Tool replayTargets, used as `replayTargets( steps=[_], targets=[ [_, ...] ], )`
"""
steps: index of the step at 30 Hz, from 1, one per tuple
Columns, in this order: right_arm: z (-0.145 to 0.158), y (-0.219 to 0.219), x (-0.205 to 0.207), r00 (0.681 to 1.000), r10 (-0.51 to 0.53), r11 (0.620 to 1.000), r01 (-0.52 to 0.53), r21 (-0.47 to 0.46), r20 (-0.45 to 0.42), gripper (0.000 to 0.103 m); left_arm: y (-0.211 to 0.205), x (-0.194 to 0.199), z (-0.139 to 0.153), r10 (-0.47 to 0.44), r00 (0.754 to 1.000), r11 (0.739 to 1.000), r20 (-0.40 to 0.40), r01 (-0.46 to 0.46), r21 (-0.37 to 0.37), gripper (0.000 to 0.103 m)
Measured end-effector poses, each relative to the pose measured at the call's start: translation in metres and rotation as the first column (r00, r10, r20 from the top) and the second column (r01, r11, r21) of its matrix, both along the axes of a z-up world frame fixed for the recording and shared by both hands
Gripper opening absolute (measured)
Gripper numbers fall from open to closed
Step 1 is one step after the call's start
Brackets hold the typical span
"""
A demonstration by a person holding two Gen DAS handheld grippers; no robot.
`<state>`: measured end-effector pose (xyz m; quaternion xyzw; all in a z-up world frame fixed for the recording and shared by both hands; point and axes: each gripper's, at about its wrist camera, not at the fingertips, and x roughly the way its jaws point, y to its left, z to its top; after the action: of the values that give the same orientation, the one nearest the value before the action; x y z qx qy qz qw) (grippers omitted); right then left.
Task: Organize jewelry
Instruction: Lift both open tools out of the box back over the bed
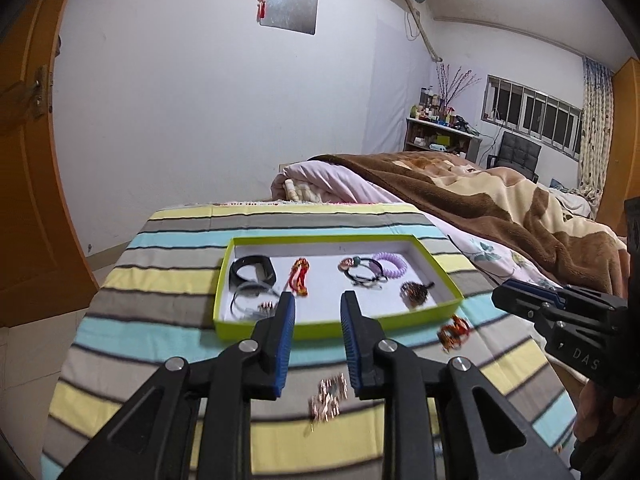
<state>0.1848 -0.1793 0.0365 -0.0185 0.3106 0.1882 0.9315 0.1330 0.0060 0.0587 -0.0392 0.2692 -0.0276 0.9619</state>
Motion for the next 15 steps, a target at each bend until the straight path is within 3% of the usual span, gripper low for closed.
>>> replayTargets(
  steps=[15],
  targets=[
    [-0.002, -0.005, -0.081, 1.000, 0.021, 1.000, -0.021, 0.011, -0.003, 0.015, -0.004, -0.084, -0.012, 0.016, 1.000, 1.000, -0.010, -0.016, 0.017, 0.025]
  ],
)
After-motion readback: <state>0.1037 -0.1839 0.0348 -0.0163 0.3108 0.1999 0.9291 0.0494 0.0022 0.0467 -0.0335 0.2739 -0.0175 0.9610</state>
